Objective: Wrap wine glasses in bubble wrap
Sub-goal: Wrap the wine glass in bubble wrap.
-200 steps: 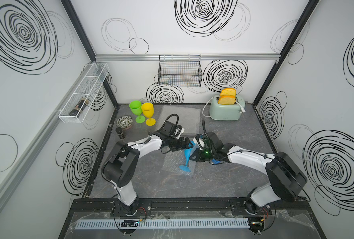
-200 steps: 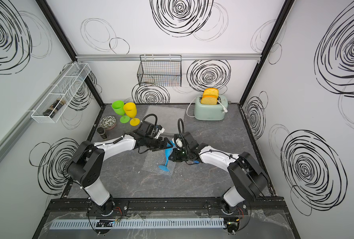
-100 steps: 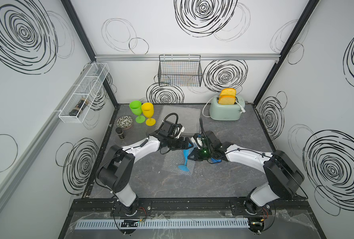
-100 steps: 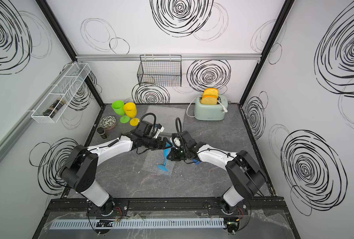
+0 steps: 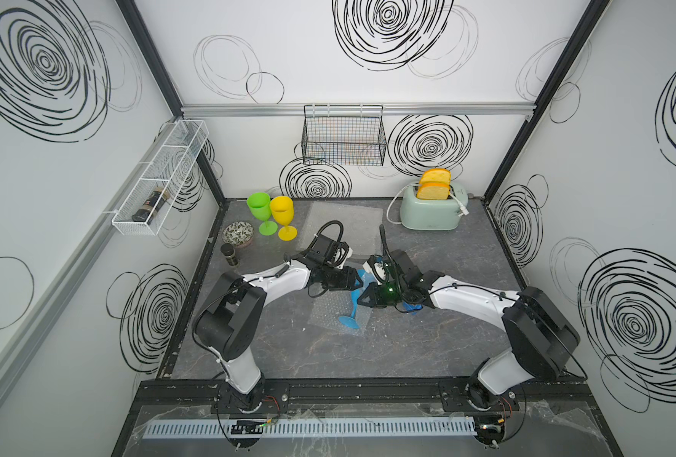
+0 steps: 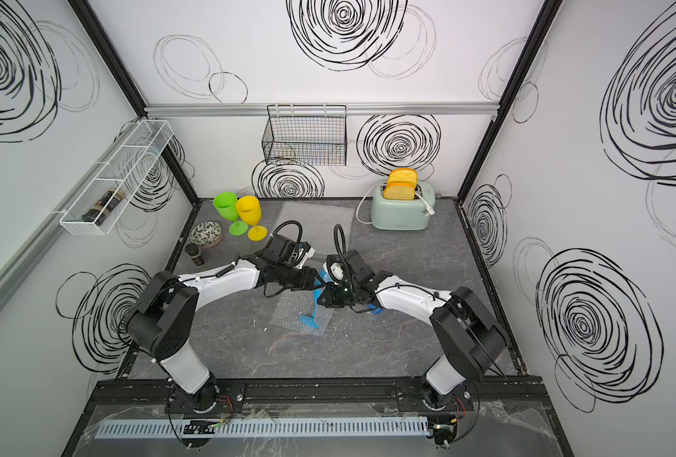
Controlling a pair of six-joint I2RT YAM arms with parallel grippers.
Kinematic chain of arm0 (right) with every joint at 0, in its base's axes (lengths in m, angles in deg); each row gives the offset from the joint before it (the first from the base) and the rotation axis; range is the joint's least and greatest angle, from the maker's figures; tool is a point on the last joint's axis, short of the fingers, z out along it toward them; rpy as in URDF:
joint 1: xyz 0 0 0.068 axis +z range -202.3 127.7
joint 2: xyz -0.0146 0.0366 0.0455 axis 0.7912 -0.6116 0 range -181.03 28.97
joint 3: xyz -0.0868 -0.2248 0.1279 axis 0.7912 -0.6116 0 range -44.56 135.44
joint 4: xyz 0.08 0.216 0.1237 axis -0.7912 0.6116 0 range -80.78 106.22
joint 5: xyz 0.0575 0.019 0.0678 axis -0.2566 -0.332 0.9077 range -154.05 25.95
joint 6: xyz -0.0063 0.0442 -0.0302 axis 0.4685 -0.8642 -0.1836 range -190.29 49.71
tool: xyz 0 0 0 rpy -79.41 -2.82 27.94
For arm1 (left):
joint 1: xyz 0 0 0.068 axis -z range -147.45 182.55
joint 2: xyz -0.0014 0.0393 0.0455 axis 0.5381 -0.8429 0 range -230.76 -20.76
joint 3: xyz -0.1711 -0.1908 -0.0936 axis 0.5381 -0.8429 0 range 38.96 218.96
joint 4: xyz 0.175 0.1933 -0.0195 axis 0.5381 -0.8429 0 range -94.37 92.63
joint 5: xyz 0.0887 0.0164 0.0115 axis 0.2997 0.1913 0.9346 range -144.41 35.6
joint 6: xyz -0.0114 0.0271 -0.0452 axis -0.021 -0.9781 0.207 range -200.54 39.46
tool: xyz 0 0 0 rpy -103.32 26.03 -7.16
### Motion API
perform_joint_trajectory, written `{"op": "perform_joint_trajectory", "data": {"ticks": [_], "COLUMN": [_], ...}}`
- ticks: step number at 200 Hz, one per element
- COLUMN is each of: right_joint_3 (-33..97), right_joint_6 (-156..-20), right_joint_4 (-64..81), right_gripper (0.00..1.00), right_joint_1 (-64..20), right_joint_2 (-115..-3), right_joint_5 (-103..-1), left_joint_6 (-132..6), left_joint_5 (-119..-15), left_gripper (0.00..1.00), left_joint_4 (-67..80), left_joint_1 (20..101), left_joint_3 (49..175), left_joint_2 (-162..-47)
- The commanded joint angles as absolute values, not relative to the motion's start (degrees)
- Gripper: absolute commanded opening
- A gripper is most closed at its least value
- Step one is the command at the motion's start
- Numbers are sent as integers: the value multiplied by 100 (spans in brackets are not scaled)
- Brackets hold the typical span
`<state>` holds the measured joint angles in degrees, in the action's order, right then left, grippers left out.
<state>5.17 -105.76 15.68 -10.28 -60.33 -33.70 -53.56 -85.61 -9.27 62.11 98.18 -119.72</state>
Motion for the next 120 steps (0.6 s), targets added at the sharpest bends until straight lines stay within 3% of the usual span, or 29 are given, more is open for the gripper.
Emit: {"op": "perform_joint_trajectory", "data": {"ticks": [1, 56, 89, 120], "right_joint_3": [659, 619, 340, 310], "right_joint_6": [-10466, -10402, -10549, -10727], "right_joint_4": [1752, 2171, 2277, 2008], "right_gripper": [8, 33, 53, 68], "right_joint_1": [-1010, -1291, -2013, -2457], "right_joint_2": [-5970, -5384, -4910, -5195], "right_joint_5": [-3356, -3269, -3293, -3354], "left_joint_6": [-5484, -5575, -5576, -5567], "left_joint_5": [-8451, -8228, -8292, -8352], "left_gripper": [54, 49, 47, 46], "left_joint_4": [-923, -998, -958, -949], "left_joint_1": [6269, 6288, 6305, 6340], "left_joint_3": [9829, 9790, 9767, 9749], "left_joint_2": [-12086, -12166, -12131, -12127]}}
